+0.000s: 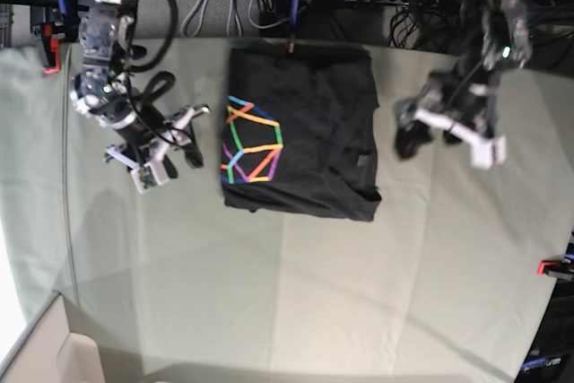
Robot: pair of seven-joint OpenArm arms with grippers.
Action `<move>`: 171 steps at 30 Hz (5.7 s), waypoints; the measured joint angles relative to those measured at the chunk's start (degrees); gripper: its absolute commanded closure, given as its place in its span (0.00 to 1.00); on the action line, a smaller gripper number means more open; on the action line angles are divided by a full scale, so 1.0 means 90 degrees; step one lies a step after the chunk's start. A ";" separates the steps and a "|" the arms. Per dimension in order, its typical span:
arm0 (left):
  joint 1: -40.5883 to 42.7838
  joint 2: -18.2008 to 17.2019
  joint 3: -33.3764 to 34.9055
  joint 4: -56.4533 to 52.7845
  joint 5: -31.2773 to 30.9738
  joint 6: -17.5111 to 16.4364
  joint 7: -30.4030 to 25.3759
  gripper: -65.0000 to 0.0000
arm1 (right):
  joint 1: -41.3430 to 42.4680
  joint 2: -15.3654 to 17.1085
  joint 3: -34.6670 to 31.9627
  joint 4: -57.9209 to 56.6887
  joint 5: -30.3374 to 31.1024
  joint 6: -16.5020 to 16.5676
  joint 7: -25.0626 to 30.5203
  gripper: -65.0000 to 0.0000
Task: Layout the t-shirt on the table in an organized manner, then fold the t-shirt properly
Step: 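Grasp the folded shirt's corner with the left gripper, then rotate and drag the folded shirt with the left gripper to square it, then release the shirt and move both grippers to its collar edge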
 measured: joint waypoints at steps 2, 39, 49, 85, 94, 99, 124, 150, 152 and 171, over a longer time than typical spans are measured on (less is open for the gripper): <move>-0.0160 -0.0022 0.0211 0.0000 0.0000 0.0019 -0.0022 0.01 | -0.0155 0.0068 0.0000 0.0170 0.0017 -0.0002 0.0090 0.56; -0.1231 0.0095 0.2691 -0.2463 -0.0087 0.0015 -0.0304 0.98 | -0.0663 0.0379 0.0746 0.0534 0.0012 -0.0002 0.0041 0.56; -0.1860 -0.0457 0.2771 -0.2521 -0.0029 0.0012 0.0085 1.00 | -0.0605 0.0379 0.1353 0.0537 0.0017 0.0002 0.0039 0.56; -0.4777 -0.0058 0.7898 -0.4605 0.3320 -0.1872 -0.2142 0.99 | -0.0607 0.0605 0.1557 0.0539 -0.0005 0.0000 0.0058 0.56; -0.5277 0.0321 0.7922 -0.5275 0.3347 -0.1955 -0.2023 0.94 | -0.0622 0.0588 0.1557 0.0539 -0.0007 0.0000 0.0051 0.56; -0.5501 0.0401 0.7919 -0.5268 0.3342 -0.1919 -0.2093 0.52 | -0.0612 0.0588 0.1552 0.0539 -0.0005 0.0000 0.0061 0.56; -0.4906 -0.0078 0.3993 -0.3604 0.5425 -0.1945 -0.1333 0.22 | -0.0605 0.0571 0.1511 0.0539 -0.0002 -0.0002 0.0056 0.56; -0.0228 0.1452 0.1013 0.0265 0.5384 -0.1919 0.0675 0.21 | -0.0646 -0.0466 0.1078 0.0529 0.0012 0.0000 0.0061 0.56; -0.0121 0.1455 0.1013 0.0270 0.5394 -0.1919 0.0675 0.21 | -0.0792 -0.0469 0.1083 0.0529 -0.0007 0.0000 0.0005 0.55; -0.0510 0.1445 0.1003 -0.1018 0.4367 -0.1819 0.0554 0.21 | -0.1117 -0.0483 0.1081 0.0505 0.0000 0.0000 0.0041 0.39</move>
